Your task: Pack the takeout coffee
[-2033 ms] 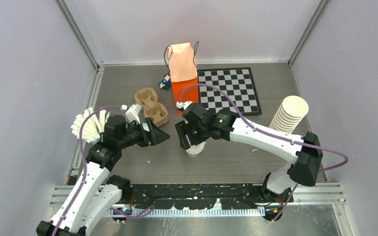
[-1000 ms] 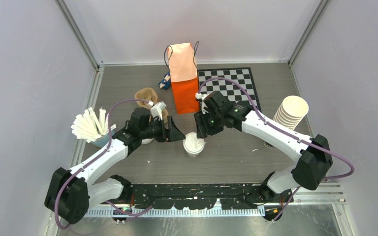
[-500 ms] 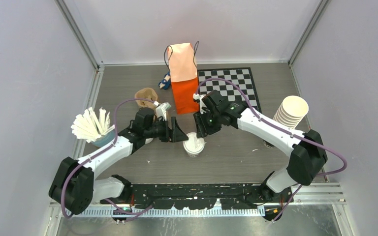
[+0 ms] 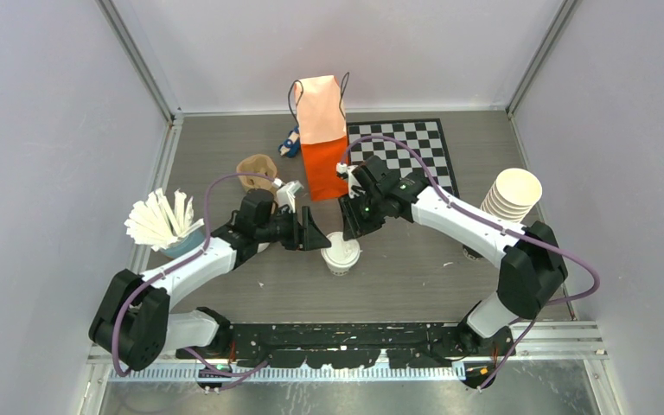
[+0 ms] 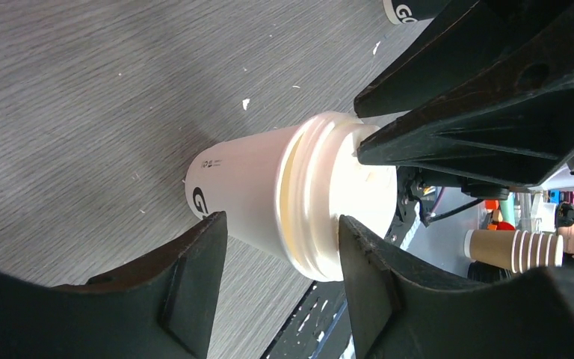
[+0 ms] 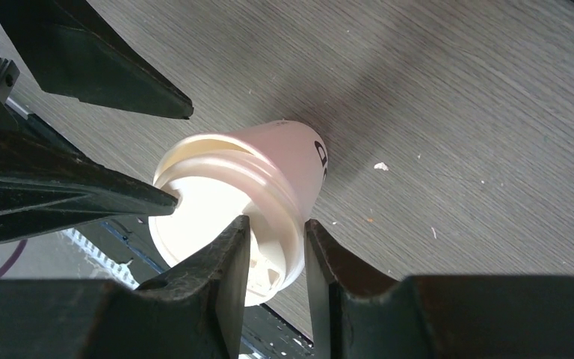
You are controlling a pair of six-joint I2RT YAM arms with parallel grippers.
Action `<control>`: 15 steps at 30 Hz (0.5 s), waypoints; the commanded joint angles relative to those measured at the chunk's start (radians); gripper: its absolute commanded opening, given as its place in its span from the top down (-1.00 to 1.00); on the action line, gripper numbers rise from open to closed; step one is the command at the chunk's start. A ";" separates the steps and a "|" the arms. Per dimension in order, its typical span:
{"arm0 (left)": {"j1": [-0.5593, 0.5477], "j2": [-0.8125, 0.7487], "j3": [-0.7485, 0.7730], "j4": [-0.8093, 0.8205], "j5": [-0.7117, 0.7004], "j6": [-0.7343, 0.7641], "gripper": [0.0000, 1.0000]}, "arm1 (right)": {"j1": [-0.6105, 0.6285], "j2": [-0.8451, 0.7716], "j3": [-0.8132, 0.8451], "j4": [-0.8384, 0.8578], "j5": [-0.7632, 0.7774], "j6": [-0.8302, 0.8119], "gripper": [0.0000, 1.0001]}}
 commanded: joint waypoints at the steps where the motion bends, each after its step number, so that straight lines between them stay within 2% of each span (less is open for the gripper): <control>1: -0.004 0.013 0.022 0.036 0.006 0.022 -0.14 | -0.006 0.015 0.043 0.028 -0.017 -0.015 0.27; 8: -0.011 0.020 0.025 0.043 0.035 0.021 -0.11 | -0.005 0.023 0.043 0.032 -0.022 -0.006 0.34; 15: -0.019 -0.011 0.017 0.049 0.061 0.007 -0.33 | -0.005 0.016 0.025 0.048 -0.027 0.008 0.44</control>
